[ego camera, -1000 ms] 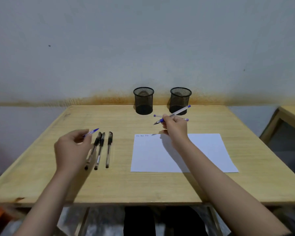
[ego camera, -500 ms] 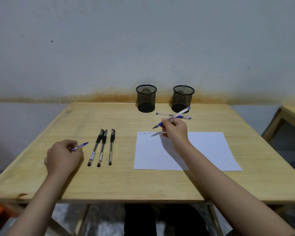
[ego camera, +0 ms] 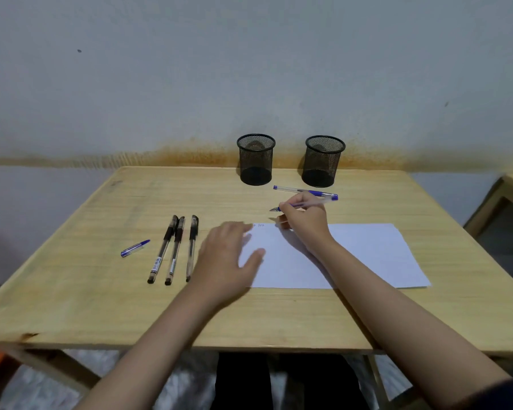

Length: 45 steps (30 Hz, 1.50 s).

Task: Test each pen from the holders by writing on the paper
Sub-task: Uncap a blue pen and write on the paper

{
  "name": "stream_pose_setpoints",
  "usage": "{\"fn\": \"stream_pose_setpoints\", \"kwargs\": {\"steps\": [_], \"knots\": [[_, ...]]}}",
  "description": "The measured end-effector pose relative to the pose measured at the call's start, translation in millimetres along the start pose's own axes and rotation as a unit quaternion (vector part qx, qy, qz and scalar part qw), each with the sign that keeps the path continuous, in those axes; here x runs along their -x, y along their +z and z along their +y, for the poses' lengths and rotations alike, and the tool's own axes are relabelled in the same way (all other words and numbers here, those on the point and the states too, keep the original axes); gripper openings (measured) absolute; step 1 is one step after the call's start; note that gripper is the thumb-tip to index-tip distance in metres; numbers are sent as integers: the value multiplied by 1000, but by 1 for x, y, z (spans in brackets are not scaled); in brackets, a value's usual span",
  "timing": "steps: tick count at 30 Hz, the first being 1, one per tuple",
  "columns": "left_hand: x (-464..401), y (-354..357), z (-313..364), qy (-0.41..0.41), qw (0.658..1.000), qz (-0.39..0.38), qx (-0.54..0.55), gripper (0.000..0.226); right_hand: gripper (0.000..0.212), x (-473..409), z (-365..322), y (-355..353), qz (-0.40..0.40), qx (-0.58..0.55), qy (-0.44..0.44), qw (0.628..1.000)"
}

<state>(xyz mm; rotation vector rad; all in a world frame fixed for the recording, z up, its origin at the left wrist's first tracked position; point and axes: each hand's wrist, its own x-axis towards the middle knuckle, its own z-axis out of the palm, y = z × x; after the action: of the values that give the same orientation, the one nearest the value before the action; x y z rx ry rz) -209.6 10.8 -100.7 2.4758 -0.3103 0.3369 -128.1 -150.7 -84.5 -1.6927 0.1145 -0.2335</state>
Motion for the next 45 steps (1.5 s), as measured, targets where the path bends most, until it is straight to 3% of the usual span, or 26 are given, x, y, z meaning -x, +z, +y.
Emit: {"fn": "stream_pose_setpoints", "kwargs": {"steps": [3,5,12,21,29,45], "knots": [[-5,19,-1,22,989,-119,-81,61,3,-5,4,-2,-15,20,22,999],[-5,24,-3,24,984,-141,-104,60,5,-10,5,-2,-31,40,24,998],[-4,23,-3,30,981,-157,-111,57,23,-15,10,2,-28,33,24,999],[-4,24,-2,22,975,-181,-125,61,19,-14,11,7,-32,81,-49,995],[-4,25,-2,24,977,-171,-122,71,25,-16,15,7,-45,71,-43,996],[-5,26,-2,21,976,-175,-129,61,25,-19,14,9,-44,100,-21,994]]}}
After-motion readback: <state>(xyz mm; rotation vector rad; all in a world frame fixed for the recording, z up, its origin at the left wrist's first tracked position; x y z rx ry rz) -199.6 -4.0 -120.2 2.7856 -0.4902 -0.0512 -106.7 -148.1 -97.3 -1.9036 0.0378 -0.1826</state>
